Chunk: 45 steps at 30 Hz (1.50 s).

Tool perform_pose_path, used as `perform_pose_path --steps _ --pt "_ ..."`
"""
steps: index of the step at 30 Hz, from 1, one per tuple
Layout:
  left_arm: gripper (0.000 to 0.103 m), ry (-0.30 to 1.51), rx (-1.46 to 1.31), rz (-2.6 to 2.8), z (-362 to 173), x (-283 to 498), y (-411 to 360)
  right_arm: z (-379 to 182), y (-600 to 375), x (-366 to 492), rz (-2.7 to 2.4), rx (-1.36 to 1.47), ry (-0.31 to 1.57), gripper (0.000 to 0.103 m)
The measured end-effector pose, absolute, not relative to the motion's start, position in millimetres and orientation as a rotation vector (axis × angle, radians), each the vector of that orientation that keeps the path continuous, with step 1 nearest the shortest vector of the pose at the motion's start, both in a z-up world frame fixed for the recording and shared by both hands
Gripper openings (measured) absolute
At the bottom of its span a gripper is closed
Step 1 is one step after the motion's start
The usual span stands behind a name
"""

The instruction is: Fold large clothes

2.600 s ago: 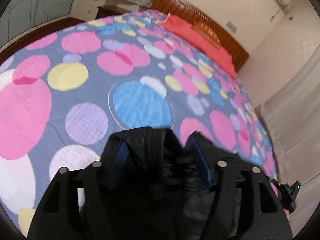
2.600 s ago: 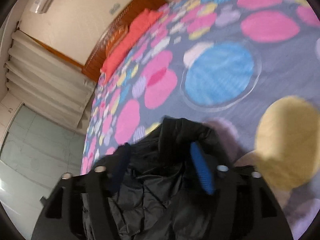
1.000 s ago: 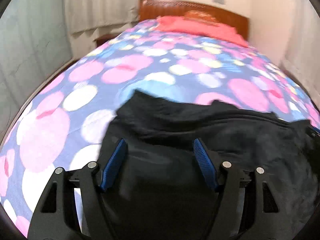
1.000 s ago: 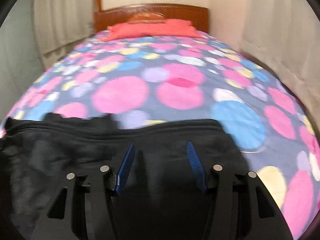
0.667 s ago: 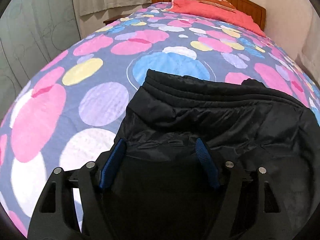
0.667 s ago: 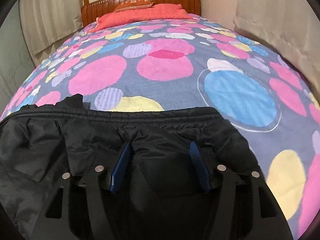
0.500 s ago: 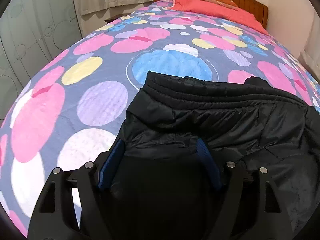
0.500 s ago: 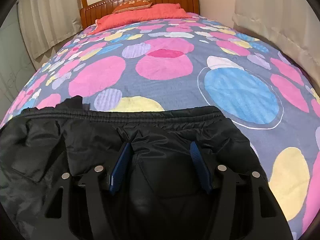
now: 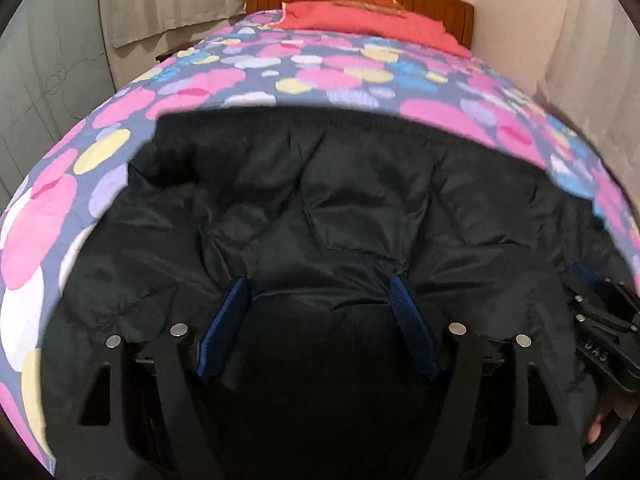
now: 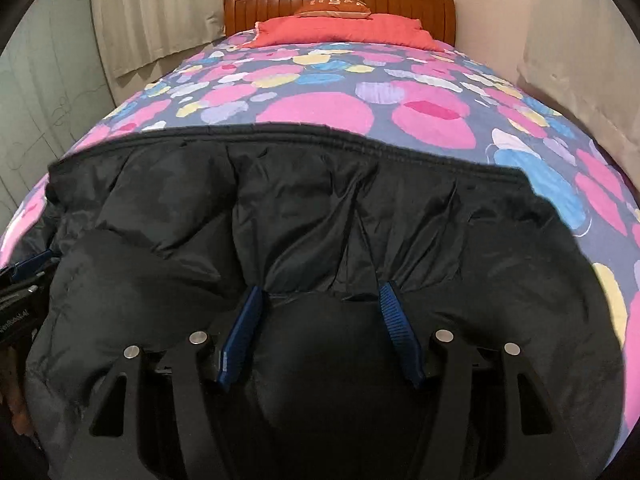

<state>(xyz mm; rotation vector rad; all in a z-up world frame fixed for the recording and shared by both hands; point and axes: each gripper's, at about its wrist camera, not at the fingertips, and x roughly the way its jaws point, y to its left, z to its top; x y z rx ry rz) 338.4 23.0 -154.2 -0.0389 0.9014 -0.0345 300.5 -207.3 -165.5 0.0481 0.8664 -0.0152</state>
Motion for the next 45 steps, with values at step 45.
perform_pose_path --steps 45 --pt "0.087 0.849 -0.717 0.145 -163.0 213.1 162.5 -191.4 -363.5 149.7 -0.232 0.821 0.766 0.076"
